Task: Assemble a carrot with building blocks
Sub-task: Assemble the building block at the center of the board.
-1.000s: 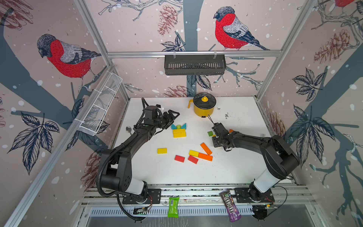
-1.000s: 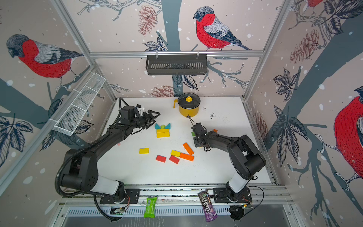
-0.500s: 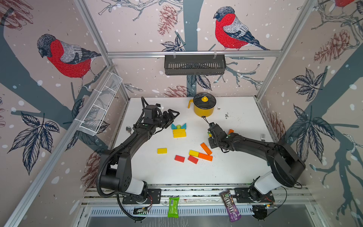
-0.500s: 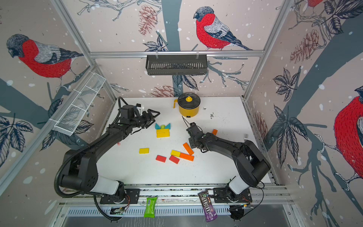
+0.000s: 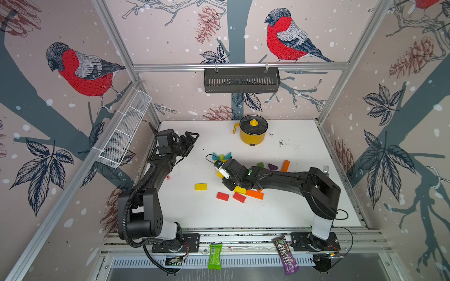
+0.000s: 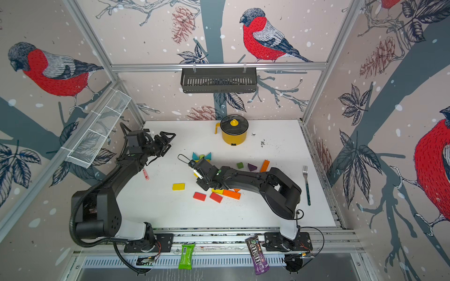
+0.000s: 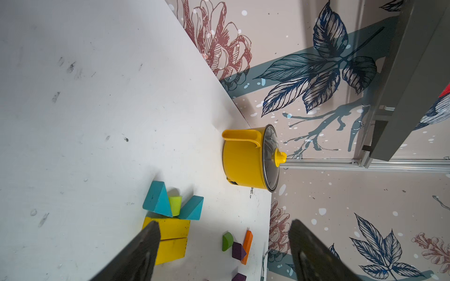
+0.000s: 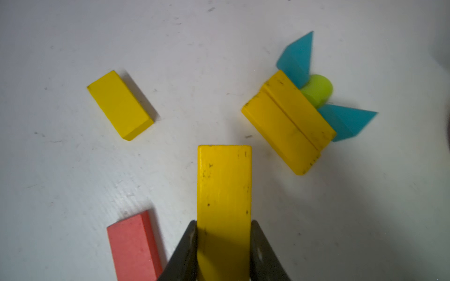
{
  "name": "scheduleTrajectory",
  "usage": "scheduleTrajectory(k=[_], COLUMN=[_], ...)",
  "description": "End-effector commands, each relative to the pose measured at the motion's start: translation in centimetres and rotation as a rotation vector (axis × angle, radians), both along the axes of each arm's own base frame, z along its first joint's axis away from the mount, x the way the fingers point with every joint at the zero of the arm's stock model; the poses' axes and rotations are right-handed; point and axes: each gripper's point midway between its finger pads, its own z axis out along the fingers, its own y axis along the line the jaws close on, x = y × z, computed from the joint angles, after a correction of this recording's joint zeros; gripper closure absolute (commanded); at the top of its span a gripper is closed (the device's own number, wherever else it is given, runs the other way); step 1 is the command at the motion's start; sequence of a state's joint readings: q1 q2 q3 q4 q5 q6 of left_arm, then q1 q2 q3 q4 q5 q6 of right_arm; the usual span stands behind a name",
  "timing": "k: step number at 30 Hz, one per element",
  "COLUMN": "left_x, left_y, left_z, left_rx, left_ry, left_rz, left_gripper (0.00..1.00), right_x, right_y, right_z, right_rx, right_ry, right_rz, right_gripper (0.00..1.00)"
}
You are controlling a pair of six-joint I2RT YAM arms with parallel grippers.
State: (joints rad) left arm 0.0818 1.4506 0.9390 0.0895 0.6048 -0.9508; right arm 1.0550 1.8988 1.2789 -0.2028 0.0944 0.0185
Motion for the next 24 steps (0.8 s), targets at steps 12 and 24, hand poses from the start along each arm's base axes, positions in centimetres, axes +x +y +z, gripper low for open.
scheduleTrajectory(k=[12,24], left_x=[-0.3,-0.3], left_y=[-0.9,-1.4], left_z=[1.1,1.0], left_rx=[-0.078,-0.075], left_ry=[-0.034,-0.035], left_rz=[-0.028,-0.039], left_gripper=[0.16,0.16], right_x=[1.6,2.7], right_y=[0.5,-3.6], right_z=[-5.5,-4.8], right_rx=[-0.191,-0.220], right_ry=[-0.016,-0.079], right_rz=[0.061,-0.138], right_gripper=[0.55,0.33])
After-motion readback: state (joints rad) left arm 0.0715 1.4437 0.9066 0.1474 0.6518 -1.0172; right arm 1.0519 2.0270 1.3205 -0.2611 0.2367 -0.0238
